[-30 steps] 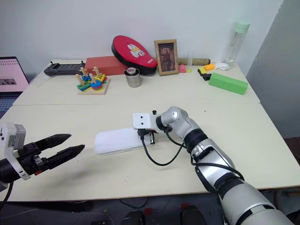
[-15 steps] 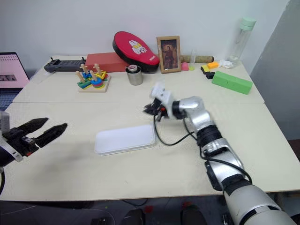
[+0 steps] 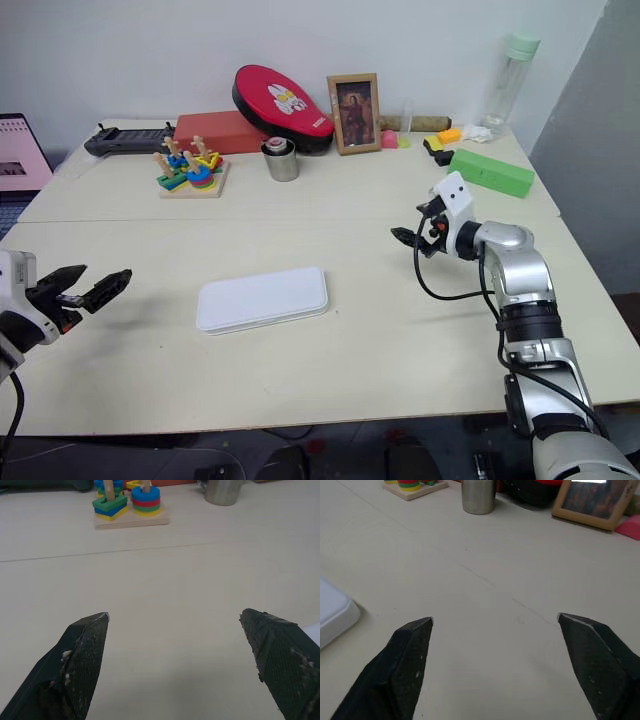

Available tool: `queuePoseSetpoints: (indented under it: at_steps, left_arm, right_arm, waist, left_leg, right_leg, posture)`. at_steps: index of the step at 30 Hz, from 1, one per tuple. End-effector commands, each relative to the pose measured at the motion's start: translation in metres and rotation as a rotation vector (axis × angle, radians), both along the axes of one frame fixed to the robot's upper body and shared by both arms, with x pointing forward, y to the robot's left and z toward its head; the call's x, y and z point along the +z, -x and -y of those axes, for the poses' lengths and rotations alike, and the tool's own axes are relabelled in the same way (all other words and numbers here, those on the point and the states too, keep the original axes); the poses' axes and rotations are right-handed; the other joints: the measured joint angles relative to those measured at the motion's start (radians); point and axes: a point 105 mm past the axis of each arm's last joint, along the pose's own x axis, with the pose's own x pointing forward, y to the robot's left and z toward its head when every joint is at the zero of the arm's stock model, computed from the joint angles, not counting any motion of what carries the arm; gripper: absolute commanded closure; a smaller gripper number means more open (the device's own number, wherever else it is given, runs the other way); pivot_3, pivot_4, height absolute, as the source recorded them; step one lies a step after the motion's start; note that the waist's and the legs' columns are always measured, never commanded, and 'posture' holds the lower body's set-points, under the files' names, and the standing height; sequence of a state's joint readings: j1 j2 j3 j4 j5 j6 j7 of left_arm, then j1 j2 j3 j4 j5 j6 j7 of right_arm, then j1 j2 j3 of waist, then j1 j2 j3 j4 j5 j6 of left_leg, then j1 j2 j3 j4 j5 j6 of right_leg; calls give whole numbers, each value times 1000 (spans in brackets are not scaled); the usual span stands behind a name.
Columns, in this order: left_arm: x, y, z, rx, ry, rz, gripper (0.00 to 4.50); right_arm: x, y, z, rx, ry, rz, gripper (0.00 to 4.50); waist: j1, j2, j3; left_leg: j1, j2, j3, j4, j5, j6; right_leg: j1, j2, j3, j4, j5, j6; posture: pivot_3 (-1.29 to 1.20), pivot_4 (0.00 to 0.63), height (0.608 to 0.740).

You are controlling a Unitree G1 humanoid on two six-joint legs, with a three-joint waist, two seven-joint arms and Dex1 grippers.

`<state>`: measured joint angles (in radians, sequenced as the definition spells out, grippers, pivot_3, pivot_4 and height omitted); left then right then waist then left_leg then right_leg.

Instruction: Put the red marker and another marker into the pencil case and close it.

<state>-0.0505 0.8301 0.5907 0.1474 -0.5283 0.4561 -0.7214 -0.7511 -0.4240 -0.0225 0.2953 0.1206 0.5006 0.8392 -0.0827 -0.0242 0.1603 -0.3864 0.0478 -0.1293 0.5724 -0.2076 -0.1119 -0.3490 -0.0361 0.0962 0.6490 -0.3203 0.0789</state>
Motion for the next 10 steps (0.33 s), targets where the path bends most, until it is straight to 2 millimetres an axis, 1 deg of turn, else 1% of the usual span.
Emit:
queuePoseSetpoints:
  at_steps: [1, 5, 7, 10]
  left_arm:
    - [13, 0, 1, -19, -37, 30, 0]
    - [10, 0, -3, -18, -30, 26, 0]
    - [11, 0, 1, -27, -24, 25, 0]
    - [18, 0, 9, -47, -26, 34, 0]
  right_arm:
    - [20, 4, 5, -18, -33, 61, 28]
    - [19, 6, 3, -20, -36, 56, 28]
    - [19, 7, 3, -23, -37, 55, 28]
    - [16, 9, 2, -19, -39, 46, 28]
  waist:
    - [0, 0, 0]
    - [0, 0, 0]
    - [1, 0, 0]
    - [1, 0, 0]
  left_leg:
    - [0, 0, 0, 0, 0, 0]
    - [0, 0, 0, 0, 0, 0]
    - [0, 0, 0, 0, 0, 0]
    - [0, 0, 0, 0, 0, 0]
  right_leg:
    - [0, 0, 0, 0, 0, 0]
    - [0, 0, 0, 0, 0, 1]
    - [0, 0, 0, 0, 0, 1]
    - [0, 0, 0, -1, 0, 1]
  posture:
    - [0, 150, 740]
    - [0, 150, 740]
    - [0, 150, 740]
    - [0, 150, 740]
